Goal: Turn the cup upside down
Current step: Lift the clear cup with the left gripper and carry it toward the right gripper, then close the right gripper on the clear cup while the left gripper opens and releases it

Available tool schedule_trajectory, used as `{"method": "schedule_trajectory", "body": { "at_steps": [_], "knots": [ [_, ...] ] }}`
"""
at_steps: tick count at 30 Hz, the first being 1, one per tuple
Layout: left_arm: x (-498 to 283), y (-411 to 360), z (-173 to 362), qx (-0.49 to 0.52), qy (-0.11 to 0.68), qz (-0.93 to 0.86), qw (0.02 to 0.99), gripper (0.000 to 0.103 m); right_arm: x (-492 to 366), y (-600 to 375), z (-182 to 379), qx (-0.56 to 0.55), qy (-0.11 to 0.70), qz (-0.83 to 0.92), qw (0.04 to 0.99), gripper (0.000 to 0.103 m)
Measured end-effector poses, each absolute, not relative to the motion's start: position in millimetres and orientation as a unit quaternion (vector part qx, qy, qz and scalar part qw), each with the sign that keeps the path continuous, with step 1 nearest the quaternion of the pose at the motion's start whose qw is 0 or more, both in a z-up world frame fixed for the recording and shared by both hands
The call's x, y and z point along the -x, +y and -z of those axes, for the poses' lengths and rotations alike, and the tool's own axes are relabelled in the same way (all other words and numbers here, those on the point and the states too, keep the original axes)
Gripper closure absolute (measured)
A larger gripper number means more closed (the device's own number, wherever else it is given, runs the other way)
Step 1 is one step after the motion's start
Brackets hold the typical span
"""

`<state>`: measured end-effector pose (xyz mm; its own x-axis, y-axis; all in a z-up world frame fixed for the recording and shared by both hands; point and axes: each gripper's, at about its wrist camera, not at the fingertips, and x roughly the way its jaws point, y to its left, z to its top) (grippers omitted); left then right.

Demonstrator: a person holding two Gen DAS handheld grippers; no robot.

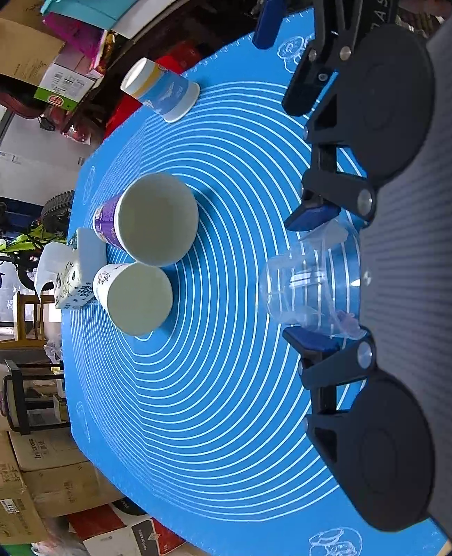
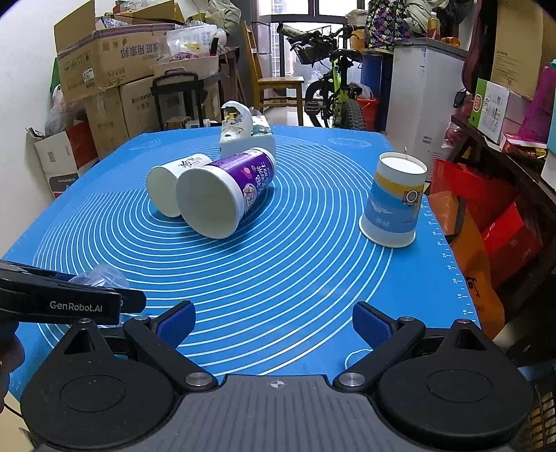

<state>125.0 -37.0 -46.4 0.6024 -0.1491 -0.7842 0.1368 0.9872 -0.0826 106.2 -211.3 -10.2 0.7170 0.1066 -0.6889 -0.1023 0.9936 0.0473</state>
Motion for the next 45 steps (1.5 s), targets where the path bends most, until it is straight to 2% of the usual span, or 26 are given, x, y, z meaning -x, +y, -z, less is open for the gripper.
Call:
{"method": "schedule_trajectory", "body": {
  "at_steps": [2, 3, 17, 21, 26, 35, 40, 45],
  "knots": [
    [-125.3, -35.9, 46.8, 0.008, 0.440, 0.080, 0.894, 0.024, -106.7, -210.2, 9.5, -0.002, 0.371, -0.057, 0.927, 0.006],
    [-124.9, -35.3, 46.3, 0.011, 0.438, 0.081, 0.895, 0.021, -106.8, -209.7, 9.3, -0.001, 0.370, -0.058, 0.927, 0.006],
    [-118.2, -34.1, 35.5, 0.009, 0.427, 0.085, 0.900, 0.017, -106.7, -208.5, 6.8, -0.005, 0.373, -0.064, 0.925, 0.006],
    [-110.7, -22.3, 19.8, 0.017, 0.408, 0.071, 0.910, 0.008, -113.4, -204.2, -4.5, -0.014, 0.385, -0.088, 0.919, 0.006],
    [-98.3, 9.2, 5.6, 0.026, 0.373, 0.040, 0.927, 0.004, -126.0, -176.7, -26.0, 0.003, 0.399, -0.135, 0.907, 0.006],
    [-93.4, 67.1, 19.5, 0.016, 0.372, -0.027, 0.928, 0.003, -171.0, -132.9, -29.0, -0.031, 0.468, -0.188, 0.863, 0.007],
    [-91.8, 85.1, 24.8, 0.032, 0.374, -0.045, 0.926, 0.003, -197.9, -116.4, -12.8, -0.062, 0.530, -0.198, 0.823, 0.018],
    [-92.7, 88.5, 26.6, 0.037, 0.374, -0.044, 0.926, 0.003, -216.1, -107.8, -1.1, -0.089, 0.564, -0.194, 0.798, 0.020]
  ]
}}
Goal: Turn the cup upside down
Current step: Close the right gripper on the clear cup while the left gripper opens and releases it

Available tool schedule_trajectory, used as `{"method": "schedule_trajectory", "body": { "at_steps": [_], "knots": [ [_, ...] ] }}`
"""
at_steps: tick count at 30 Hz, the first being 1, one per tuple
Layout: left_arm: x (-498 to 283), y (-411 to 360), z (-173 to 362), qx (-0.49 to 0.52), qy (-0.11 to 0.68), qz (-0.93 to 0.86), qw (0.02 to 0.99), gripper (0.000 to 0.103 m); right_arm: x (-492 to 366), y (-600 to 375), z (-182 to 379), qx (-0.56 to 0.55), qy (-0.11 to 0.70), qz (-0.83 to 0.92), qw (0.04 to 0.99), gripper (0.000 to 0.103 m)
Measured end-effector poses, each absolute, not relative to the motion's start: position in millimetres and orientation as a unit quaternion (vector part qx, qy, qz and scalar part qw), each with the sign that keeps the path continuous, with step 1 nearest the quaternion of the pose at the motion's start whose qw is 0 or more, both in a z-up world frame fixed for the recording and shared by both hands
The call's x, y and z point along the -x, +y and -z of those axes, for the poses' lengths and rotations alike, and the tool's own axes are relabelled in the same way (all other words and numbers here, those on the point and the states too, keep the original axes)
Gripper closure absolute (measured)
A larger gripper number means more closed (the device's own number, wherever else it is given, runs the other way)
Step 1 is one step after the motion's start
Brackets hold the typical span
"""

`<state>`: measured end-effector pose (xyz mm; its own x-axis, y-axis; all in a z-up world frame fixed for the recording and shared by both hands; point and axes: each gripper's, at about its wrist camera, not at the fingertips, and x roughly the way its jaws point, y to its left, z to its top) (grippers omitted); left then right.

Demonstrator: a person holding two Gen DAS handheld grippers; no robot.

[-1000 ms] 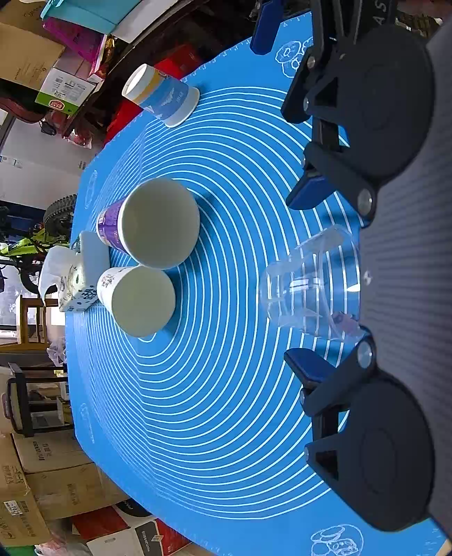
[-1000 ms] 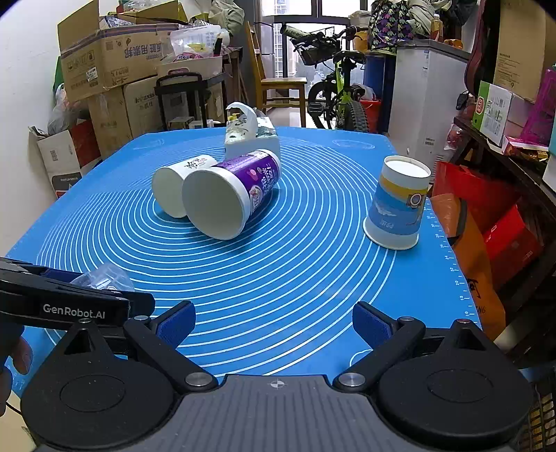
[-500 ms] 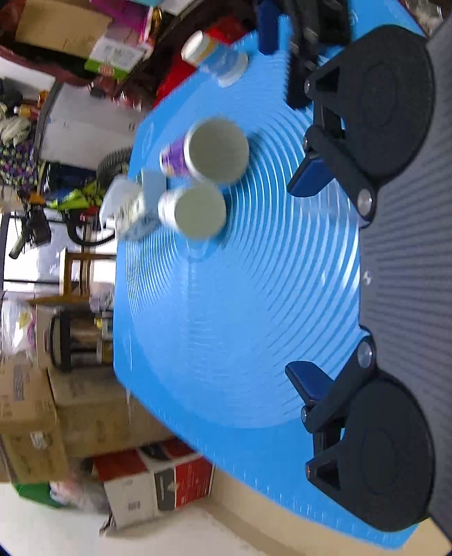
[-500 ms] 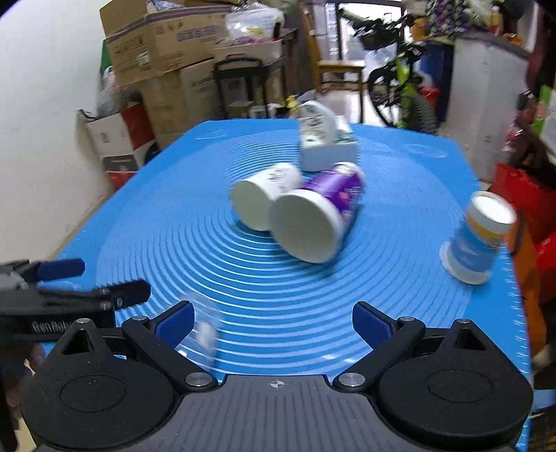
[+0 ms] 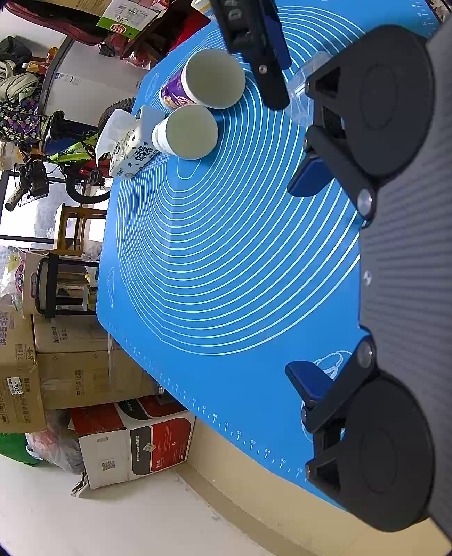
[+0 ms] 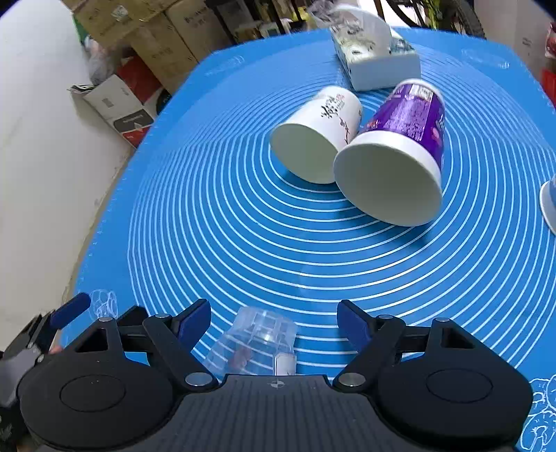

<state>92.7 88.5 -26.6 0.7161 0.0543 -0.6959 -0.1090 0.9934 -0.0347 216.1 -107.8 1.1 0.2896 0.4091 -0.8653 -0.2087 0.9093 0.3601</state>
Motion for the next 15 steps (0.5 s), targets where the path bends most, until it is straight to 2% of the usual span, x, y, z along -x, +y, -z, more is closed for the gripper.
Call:
{"method": "schedule_trajectory", "body": {
  "at_steps": [2, 6, 7, 8, 12, 13, 15],
  "knots": [
    [-93.7, 87.9, 27.8, 0.037, 0.375, -0.040, 0.925, 0.003, -222.0, -104.5, 6.4, -0.096, 0.582, -0.196, 0.783, 0.022],
    [-94.5, 85.5, 30.5, 0.037, 0.376, -0.034, 0.925, 0.003, -225.8, -96.7, 23.6, -0.109, 0.613, -0.203, 0.756, 0.035],
    [-94.2, 86.6, 31.6, 0.037, 0.377, -0.034, 0.925, 0.003, -225.2, -95.4, 23.2, -0.108, 0.611, -0.205, 0.757, 0.043],
    [-94.4, 86.4, 32.4, 0.038, 0.378, -0.033, 0.925, 0.003, -224.3, -95.1, 22.2, -0.112, 0.609, -0.211, 0.756, 0.045],
    [-93.4, 87.2, 33.7, 0.043, 0.379, -0.032, 0.924, 0.003, -215.7, -91.6, 18.2, -0.093, 0.589, -0.219, 0.772, 0.048],
    [-93.3, 87.1, 33.6, 0.043, 0.378, -0.032, 0.924, 0.003, -212.5, -91.2, 15.0, -0.085, 0.576, -0.219, 0.783, 0.055],
    [-93.8, 85.4, 33.6, 0.043, 0.378, -0.033, 0.924, 0.003, -206.9, -91.9, 8.9, -0.075, 0.545, -0.216, 0.807, 0.054]
  ]
}}
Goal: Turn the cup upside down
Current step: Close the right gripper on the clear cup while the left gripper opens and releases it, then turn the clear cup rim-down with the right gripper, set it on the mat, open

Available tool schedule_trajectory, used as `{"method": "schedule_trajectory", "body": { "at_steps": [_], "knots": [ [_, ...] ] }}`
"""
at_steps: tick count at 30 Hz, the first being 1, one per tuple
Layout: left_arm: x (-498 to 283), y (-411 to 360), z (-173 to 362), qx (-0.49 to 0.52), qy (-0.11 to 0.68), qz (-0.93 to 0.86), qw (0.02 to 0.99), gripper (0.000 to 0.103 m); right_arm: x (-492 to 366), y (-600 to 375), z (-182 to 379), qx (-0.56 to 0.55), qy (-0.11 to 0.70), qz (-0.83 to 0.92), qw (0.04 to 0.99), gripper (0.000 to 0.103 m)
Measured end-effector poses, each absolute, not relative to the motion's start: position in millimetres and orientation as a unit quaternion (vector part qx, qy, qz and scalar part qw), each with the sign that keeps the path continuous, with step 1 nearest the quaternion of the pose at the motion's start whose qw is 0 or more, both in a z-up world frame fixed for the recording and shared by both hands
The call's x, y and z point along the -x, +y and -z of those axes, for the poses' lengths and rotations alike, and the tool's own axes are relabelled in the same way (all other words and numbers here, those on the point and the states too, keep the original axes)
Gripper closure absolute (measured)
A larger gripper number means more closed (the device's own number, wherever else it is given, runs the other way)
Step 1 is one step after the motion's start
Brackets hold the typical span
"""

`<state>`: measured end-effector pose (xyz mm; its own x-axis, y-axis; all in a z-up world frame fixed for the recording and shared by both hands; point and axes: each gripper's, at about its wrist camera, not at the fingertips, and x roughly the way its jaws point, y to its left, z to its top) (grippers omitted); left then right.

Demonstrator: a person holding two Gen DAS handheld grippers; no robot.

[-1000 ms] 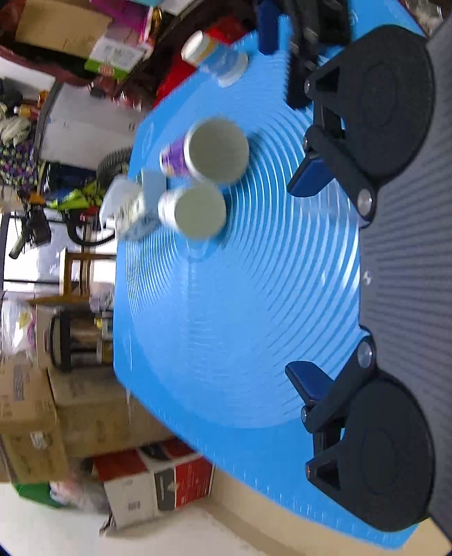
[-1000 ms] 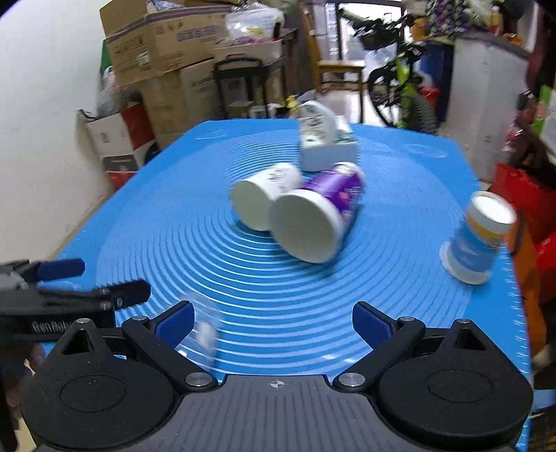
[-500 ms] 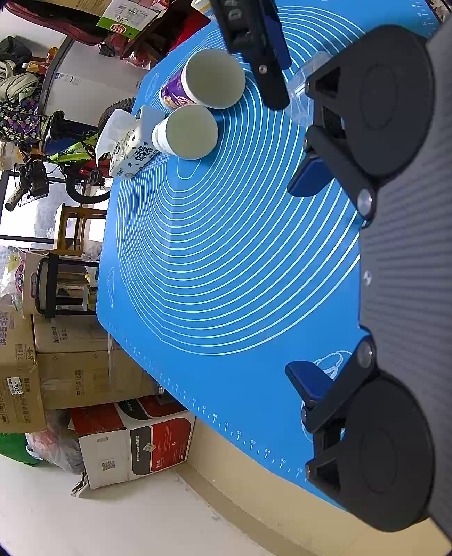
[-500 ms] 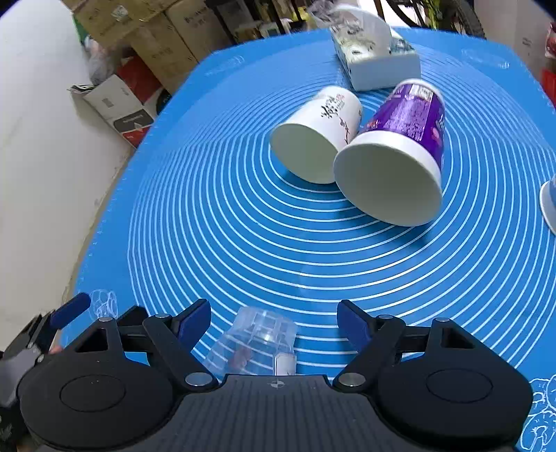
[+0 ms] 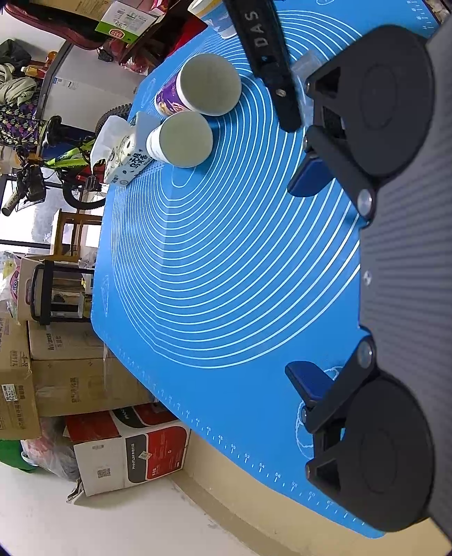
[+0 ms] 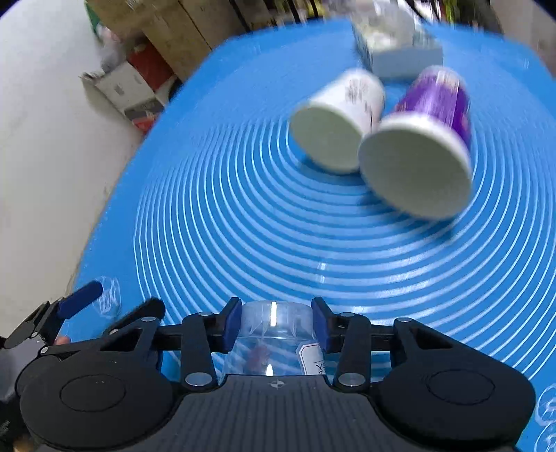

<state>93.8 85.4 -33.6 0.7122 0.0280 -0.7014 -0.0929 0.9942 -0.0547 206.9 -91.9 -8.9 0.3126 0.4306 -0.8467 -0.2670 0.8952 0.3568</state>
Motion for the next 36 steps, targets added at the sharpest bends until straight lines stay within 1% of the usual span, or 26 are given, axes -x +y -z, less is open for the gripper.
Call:
{"method": "schedule_trajectory", "body": {
  "at_steps": [5, 9, 12, 15, 19, 25, 30, 32, 33, 34, 36],
  "knots": [
    [-93.1, 81.6, 31.9, 0.045, 0.373, -0.028, 0.926, 0.003, -192.9, -100.8, -2.5, -0.020, 0.446, -0.169, 0.878, 0.054],
    [-92.0, 75.0, 31.5, 0.043, 0.369, -0.025, 0.928, 0.003, -165.0, -109.3, -0.9, 0.031, 0.322, -0.134, 0.937, 0.054],
    [-91.1, 68.4, 31.7, 0.036, 0.366, -0.021, 0.930, 0.003, -147.0, -123.5, 10.1, 0.038, 0.261, -0.119, 0.957, 0.054],
    [-88.7, 61.2, 32.1, 0.031, 0.363, -0.015, 0.931, 0.003, -142.0, -134.6, 27.2, 0.044, 0.248, -0.116, 0.961, 0.054],
    [-85.4, 54.1, 33.3, 0.030, 0.361, -0.007, 0.932, 0.003, -123.6, -145.7, 31.2, 0.056, 0.235, -0.125, 0.962, 0.054],
    [-76.8, 39.1, 34.2, 0.030, 0.348, 0.015, 0.937, 0.003, -96.9, -152.1, 34.1, 0.046, 0.255, -0.127, 0.957, 0.054],
    [-63.9, 22.0, 29.5, -0.001, 0.324, 0.027, 0.945, 0.003, -93.6, -158.4, 32.9, 0.028, 0.272, -0.132, 0.953, 0.055],
    [-57.3, 17.8, 26.4, -0.008, 0.315, 0.028, 0.949, 0.003, -91.6, -160.9, 29.9, 0.017, 0.275, -0.133, 0.952, 0.043],
    [-54.0, 16.2, 24.4, -0.010, 0.313, 0.029, 0.949, 0.003, -88.9, -163.1, 27.3, 0.011, 0.276, -0.137, 0.951, 0.034],
    [-51.1, 15.2, 22.8, -0.011, 0.312, 0.031, 0.950, 0.003, -84.3, -164.9, 24.9, 0.008, 0.275, -0.137, 0.952, 0.030],
    [-42.1, 12.4, 19.8, -0.013, 0.309, 0.034, 0.950, 0.003, -71.8, -169.5, 18.8, 0.007, 0.274, -0.136, 0.952, 0.026]
  ]
}}
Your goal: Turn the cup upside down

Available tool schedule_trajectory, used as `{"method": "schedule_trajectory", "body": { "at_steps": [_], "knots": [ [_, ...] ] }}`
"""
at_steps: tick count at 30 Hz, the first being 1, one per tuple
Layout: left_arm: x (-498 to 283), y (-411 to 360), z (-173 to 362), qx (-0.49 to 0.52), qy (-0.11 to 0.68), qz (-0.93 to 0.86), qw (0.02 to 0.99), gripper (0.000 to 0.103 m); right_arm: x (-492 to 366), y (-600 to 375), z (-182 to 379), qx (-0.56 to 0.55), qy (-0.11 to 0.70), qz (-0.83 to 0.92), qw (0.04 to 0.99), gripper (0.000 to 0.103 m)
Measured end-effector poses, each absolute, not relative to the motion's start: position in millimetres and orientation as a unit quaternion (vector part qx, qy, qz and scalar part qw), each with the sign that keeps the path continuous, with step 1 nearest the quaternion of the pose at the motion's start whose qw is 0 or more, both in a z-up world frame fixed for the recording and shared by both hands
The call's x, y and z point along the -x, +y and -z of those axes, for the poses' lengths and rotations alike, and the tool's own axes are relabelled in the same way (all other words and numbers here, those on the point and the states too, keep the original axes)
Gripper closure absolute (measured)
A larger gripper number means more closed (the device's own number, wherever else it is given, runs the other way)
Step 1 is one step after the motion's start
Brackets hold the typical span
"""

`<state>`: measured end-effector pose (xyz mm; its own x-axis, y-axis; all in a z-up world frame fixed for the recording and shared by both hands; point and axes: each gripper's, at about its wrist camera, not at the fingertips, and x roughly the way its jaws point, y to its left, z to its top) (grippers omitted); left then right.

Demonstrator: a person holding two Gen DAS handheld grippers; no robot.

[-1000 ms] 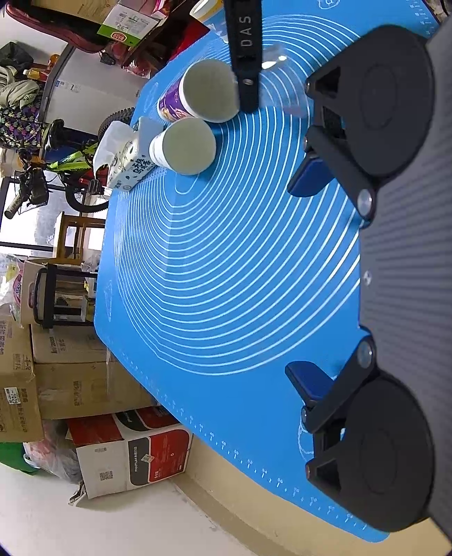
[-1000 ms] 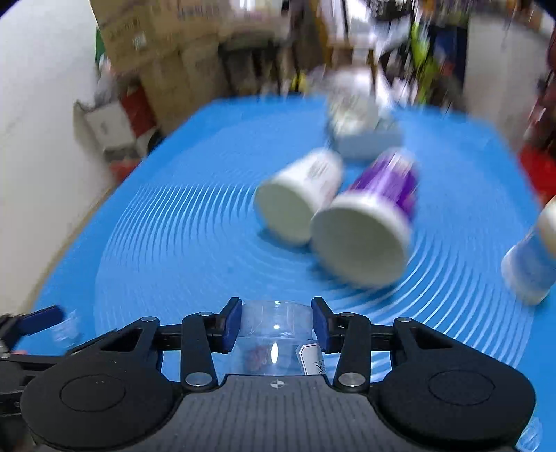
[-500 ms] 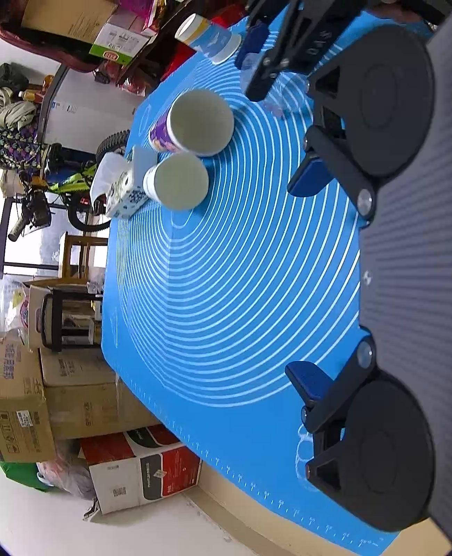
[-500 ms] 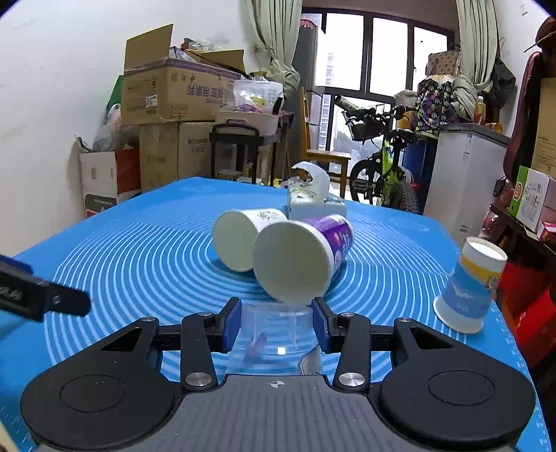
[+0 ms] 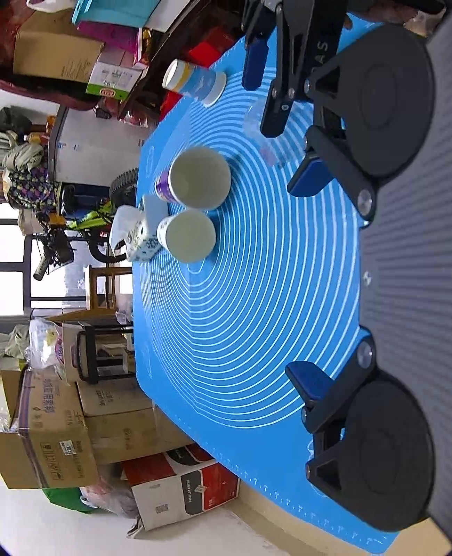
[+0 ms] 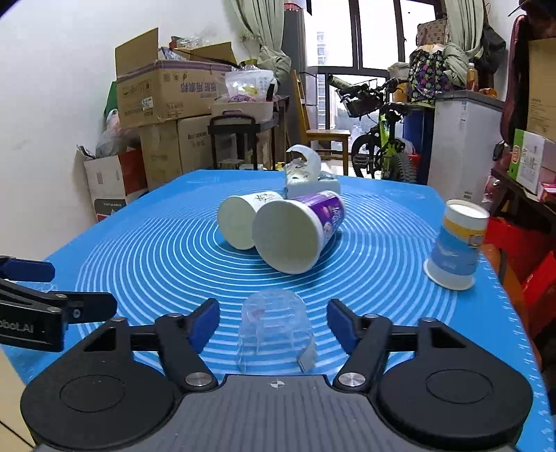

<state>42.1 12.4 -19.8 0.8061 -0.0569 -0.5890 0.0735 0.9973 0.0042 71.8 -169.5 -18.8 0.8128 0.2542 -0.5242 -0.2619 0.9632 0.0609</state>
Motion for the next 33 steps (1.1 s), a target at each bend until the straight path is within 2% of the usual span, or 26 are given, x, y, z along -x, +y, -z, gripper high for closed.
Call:
{"method": "schedule_trajectory", "body": {
  "at_steps": [13, 33],
  "knots": [
    [1.6, -17.7, 16.3, -0.020, 0.304, 0.059, 0.950, 0.003, -3.7, -200.4, 8.0, 0.022, 0.330, -0.115, 0.937, 0.024],
    [24.1, -32.0, 23.2, -0.035, 0.310, 0.063, 0.948, 0.003, 23.4, -205.5, 3.4, 0.035, 0.326, -0.118, 0.937, 0.024]
  ]
}}
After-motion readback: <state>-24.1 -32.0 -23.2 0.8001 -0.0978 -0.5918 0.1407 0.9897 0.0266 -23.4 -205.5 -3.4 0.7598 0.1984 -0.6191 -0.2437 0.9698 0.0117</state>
